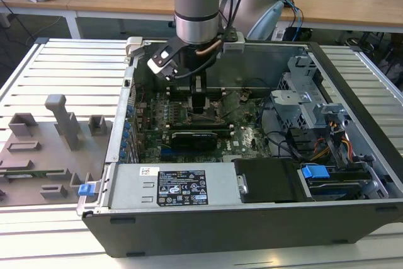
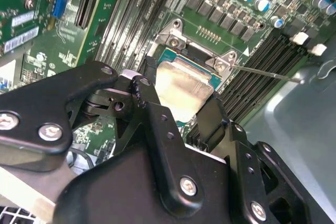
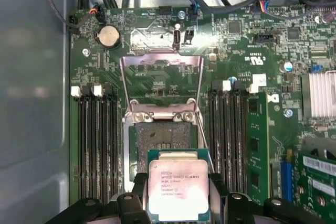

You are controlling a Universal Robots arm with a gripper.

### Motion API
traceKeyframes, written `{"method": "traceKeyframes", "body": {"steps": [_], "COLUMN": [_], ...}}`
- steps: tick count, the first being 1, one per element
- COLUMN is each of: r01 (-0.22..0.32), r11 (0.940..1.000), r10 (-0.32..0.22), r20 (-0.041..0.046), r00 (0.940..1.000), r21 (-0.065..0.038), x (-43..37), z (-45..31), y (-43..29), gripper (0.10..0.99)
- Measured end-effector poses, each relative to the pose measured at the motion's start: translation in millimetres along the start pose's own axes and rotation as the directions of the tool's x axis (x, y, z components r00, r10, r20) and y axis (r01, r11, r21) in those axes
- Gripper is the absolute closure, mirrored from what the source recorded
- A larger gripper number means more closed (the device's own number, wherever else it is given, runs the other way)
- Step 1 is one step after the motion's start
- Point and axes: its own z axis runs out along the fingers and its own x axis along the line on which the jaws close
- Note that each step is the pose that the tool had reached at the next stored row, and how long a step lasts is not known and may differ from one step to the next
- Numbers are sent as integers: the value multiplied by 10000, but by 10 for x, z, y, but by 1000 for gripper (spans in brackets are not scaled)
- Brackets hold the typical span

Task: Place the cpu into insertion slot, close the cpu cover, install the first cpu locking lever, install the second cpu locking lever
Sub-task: 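Place the cpu into insertion slot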

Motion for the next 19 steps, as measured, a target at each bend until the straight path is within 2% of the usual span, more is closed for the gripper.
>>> {"method": "traceKeyframes", "body": {"steps": [6, 19], "r01": [15, 17], "r11": [10000, 10000], "r10": [-15, -17], "r20": [0, 0], "r00": [10000, 10000], "r21": [3, 3], "x": [11, 10], "z": [38, 220], "y": [22, 10], "gripper": [541, 541]}}
